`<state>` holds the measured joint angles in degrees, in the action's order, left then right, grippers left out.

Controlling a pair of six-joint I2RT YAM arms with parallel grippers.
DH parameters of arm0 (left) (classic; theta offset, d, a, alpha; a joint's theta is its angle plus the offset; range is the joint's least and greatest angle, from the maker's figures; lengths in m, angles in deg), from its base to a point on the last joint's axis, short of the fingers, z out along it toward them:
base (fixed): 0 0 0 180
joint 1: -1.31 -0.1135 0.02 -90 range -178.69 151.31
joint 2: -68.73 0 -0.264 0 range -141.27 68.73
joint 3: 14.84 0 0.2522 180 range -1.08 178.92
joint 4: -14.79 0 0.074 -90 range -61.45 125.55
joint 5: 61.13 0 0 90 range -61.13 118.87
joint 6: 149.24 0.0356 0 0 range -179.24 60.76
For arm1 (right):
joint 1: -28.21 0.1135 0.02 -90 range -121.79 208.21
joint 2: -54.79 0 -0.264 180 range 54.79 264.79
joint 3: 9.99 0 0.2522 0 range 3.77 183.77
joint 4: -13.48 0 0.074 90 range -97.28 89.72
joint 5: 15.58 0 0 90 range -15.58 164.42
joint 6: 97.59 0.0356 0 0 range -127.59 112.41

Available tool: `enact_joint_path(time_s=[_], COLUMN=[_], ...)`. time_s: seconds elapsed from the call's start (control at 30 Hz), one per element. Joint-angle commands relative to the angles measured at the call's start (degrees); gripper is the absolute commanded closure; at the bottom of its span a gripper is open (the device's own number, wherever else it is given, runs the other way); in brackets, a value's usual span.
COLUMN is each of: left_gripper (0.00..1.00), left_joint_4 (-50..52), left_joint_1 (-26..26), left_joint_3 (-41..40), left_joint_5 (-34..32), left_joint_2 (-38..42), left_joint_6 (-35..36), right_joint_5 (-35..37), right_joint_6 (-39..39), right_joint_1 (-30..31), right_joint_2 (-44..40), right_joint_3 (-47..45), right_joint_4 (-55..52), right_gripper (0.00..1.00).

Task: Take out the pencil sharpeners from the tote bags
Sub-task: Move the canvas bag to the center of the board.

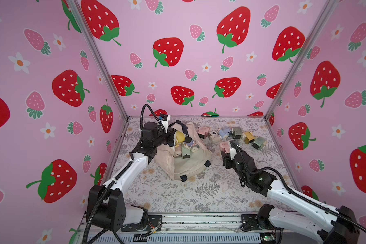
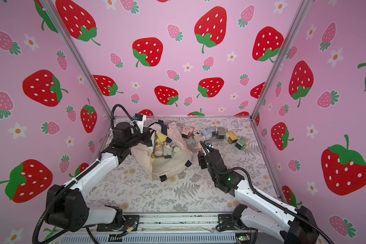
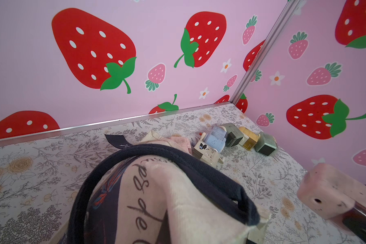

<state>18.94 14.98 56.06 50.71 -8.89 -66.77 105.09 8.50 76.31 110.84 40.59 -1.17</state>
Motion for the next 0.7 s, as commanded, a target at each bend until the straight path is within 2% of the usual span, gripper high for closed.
enact_joint_path(time_s=[0.0,0.17,0.67], left_gripper=[1.0,1.0,1.0], left_joint_4=[-6.89,-6.85,-8.49], left_joint_1=[0.04,-0.01,0.02], left_joint_3=[2.42,2.44,-0.43], left_joint_5=[1.62,1.6,-3.08], left_joint_2=[2.05,2.05,5.35], left_joint_6=[0.41,0.42,0.59], right_joint_5=[2.36,-3.27,-18.78], right_joint_6=[5.51,7.37,7.62], right_joint_1=[-4.26,-8.42,-8.28], right_joint_2=[1.25,8.53,33.27], right_joint_3=[-0.6,-0.46,8.44], right_joint_4=[0.76,2.4,12.53], right_gripper=[0.34,0.33,0.35])
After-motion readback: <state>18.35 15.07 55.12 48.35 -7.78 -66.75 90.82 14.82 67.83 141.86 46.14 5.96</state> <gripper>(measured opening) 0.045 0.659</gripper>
